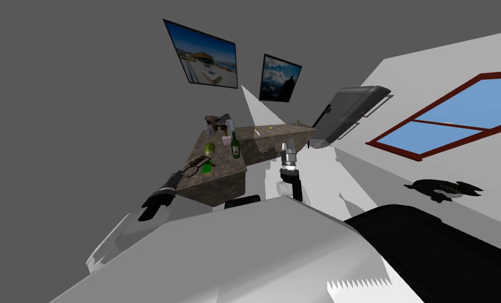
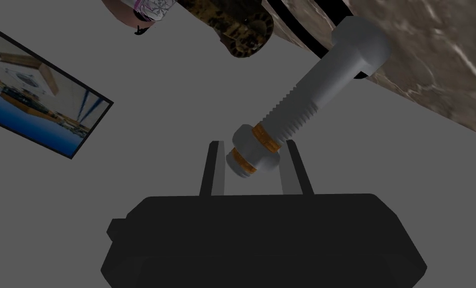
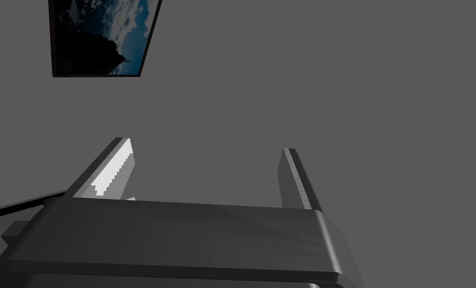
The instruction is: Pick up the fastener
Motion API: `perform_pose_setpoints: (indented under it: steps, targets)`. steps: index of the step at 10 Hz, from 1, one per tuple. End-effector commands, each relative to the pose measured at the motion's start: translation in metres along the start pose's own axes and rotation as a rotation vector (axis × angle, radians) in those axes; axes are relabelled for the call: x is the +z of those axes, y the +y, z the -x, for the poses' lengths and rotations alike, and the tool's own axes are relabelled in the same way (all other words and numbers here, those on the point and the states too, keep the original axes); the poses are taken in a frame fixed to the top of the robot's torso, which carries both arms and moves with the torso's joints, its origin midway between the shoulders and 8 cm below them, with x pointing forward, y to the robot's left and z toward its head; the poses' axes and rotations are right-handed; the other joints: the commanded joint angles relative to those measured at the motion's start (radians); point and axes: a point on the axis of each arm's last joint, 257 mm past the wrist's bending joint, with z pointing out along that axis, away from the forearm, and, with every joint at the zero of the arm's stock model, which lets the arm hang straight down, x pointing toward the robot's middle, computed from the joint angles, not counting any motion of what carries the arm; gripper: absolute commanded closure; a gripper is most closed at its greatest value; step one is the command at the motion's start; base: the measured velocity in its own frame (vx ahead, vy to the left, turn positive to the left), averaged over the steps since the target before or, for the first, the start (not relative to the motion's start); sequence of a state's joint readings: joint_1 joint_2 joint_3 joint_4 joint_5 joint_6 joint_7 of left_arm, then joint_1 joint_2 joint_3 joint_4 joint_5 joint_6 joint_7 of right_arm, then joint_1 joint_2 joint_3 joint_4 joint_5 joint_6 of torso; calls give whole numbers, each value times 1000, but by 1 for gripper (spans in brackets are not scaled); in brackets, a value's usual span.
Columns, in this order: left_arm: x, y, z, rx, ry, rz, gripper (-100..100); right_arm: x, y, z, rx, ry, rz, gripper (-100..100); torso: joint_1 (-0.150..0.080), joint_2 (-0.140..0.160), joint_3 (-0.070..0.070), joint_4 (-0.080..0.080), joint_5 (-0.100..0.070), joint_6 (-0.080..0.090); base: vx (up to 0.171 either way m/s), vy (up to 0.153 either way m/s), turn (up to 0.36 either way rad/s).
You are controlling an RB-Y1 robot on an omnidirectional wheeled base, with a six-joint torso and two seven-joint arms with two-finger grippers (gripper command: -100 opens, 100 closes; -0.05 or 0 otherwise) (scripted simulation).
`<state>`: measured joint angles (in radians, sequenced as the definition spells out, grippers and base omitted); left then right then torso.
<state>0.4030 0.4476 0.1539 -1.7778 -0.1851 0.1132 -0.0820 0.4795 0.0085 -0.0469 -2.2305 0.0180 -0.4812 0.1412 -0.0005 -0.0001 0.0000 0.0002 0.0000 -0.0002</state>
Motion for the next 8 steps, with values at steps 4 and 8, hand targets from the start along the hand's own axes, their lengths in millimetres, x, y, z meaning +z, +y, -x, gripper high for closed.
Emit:
perform_pose_setpoints:
  steps: [4,8]
  targets:
    - [-7,-20,-21,8,26,-23,100,0,0,0,0,0,0,0,3,0,0,0,1,-1,5,33,102]
    - [-11,-32,-31,11,40,-36,0,0,0,0,0,0,0,0,2,0,0,0,0,0,5,24,57]
